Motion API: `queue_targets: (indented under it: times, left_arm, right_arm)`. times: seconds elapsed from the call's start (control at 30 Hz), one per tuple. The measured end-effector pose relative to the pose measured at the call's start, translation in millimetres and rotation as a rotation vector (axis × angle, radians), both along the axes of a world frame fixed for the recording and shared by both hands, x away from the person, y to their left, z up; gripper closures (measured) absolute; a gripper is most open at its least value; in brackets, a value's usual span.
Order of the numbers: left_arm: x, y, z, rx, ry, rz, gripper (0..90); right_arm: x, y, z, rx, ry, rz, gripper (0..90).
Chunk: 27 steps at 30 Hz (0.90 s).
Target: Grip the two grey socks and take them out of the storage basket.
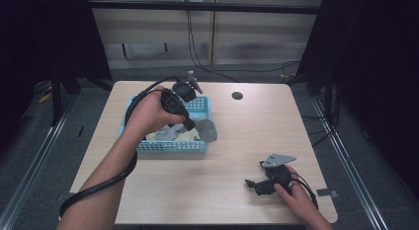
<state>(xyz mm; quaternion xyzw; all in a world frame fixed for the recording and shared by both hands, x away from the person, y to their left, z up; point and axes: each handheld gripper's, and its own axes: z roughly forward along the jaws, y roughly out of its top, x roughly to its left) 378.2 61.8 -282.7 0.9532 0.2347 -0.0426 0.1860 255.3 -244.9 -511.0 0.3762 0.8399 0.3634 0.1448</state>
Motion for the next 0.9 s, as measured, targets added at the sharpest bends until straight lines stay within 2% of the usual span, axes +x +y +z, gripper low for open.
queue_targets:
  times: [0.47, 0.73, 0.9]
  left_arm:
    - [-15.4, -35.5, -30.0, -0.019, 0.035, -0.094, 84.2]
    - [-18.7, -46.6, -52.9, 0.0, 0.067, -0.105, 84.1]
    - [-23.4, -54.5, -66.5, -0.005, 0.085, -0.113, 83.9]
  right_arm:
    - [0.0, 0.0, -0.1, 0.0, -0.001, 0.0, 10.1]
    - [0.0, 0.0, -0.1, 0.0, -0.001, 0.0, 10.1]
    - [0.1, -0.1, -0.1, 0.0, -0.001, 0.001, 10.1]
